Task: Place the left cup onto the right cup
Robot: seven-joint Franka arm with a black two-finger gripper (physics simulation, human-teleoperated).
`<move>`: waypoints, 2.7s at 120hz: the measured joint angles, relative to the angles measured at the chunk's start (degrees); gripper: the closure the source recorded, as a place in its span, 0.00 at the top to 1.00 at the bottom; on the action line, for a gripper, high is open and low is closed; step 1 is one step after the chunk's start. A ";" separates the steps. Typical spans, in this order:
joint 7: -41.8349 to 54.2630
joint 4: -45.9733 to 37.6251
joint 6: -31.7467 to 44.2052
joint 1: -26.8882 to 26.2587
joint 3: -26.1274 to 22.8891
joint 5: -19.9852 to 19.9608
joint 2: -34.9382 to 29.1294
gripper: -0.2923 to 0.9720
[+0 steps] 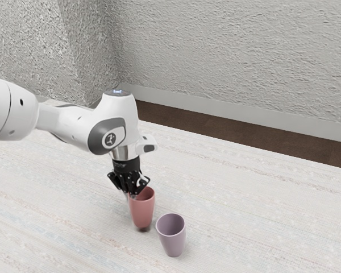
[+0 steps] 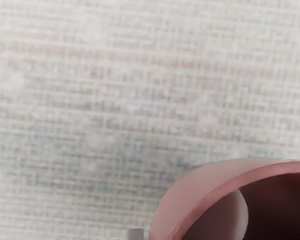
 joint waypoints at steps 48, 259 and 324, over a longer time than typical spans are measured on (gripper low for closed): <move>-2.01 -0.43 -0.18 -0.69 -0.28 0.91 -7.00 0.15; -32.50 -6.72 -0.94 -0.99 -13.48 -2.92 -18.15 0.15; -35.46 -7.08 -0.52 -0.97 -13.61 -2.98 -16.73 0.15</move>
